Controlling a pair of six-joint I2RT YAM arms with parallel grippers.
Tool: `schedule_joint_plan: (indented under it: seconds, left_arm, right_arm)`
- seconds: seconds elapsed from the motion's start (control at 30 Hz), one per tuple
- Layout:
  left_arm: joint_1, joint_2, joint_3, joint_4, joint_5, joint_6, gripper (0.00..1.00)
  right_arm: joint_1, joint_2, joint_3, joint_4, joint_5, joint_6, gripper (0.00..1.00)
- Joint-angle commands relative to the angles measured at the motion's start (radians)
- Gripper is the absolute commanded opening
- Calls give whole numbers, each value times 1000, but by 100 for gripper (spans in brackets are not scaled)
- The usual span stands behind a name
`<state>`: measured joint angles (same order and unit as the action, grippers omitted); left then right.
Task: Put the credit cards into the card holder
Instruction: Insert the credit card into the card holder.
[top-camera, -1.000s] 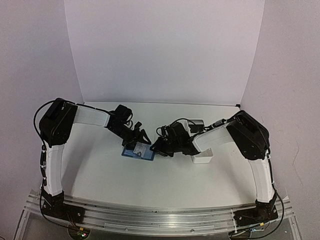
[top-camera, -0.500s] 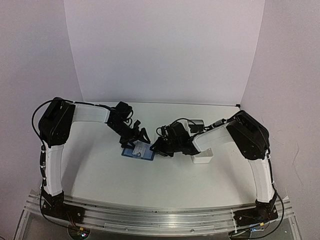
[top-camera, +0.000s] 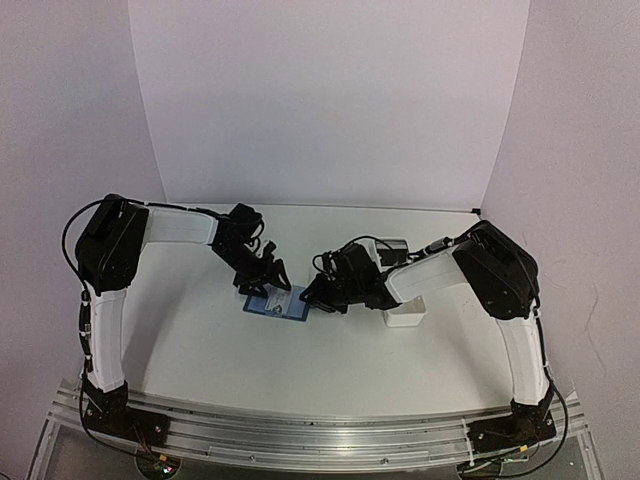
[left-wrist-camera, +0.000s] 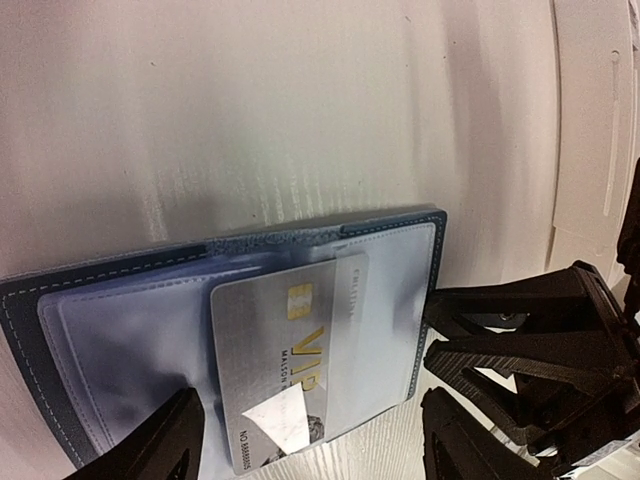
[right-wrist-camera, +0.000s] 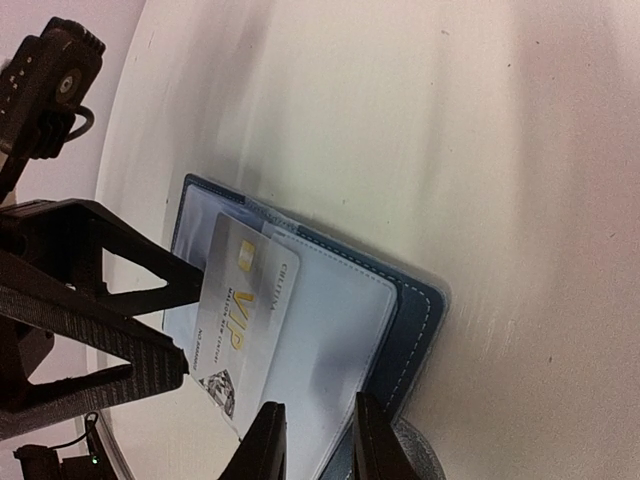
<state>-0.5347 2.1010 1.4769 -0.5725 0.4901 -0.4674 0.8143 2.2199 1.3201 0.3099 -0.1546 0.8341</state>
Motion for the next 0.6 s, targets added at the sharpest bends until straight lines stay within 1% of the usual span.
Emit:
schedule_joint_plan:
  seconds: [0.0,0.1,0.57]
  left_arm:
    - [7,9,-35,-19,-13,-7,72]
    - [-5,11,-32,-7,14,-16,69]
    - [-69,42,24,42,146,-24,71]
  right_arm:
    - [2,40,7,-80,-1,-13,21]
    - [3,40,5,-80,-3,-13,21]
    - [2,46,11,-73,-7,-8,21]
